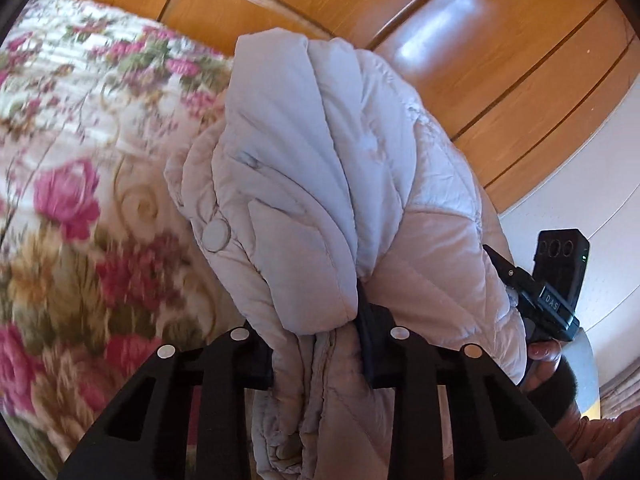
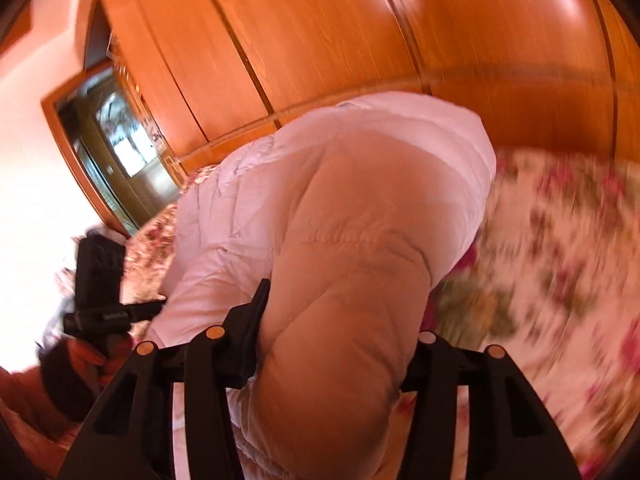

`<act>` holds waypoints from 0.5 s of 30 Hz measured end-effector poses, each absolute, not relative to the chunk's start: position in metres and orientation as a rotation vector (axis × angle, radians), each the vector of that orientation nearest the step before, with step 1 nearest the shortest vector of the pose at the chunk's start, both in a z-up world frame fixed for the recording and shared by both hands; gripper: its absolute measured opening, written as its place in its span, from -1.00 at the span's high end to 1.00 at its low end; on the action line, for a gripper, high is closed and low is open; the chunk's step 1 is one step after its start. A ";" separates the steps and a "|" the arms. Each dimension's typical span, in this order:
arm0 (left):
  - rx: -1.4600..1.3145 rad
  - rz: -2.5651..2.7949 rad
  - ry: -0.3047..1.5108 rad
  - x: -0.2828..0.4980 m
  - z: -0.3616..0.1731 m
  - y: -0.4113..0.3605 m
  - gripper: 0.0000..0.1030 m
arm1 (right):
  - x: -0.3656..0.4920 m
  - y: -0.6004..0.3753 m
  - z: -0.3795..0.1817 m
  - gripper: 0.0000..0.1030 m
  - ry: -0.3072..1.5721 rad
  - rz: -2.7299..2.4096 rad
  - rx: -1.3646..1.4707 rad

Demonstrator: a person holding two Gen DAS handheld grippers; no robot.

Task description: Fold small clothes

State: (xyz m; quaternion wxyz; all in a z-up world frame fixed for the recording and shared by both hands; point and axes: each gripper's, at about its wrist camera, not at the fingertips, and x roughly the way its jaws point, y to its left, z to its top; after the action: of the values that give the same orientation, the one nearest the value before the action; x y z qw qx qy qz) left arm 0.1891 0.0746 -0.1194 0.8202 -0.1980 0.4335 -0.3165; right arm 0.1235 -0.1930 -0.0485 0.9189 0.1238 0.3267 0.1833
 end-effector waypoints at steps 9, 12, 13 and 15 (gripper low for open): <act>-0.370 -0.614 0.823 0.278 -0.105 0.044 0.44 | 0.181 -0.200 -0.048 0.07 0.545 0.284 0.077; -0.310 -0.597 0.796 0.306 -0.099 0.028 0.44 | 0.201 -0.211 -0.054 0.07 0.519 0.258 0.045; -0.287 -0.594 0.782 0.314 -0.097 0.023 0.44 | 0.209 -0.215 -0.058 0.07 0.524 0.247 0.040; -0.229 -0.575 0.773 0.332 -0.097 0.011 0.44 | 0.223 -0.225 -0.064 0.07 0.552 0.227 0.057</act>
State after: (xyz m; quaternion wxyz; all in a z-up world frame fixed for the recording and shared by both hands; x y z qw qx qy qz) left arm 0.3317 0.0114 -0.0969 0.8800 -0.1100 0.3707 -0.2759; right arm 0.2229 -0.2250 -0.0645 0.9555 0.0280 0.2717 0.1117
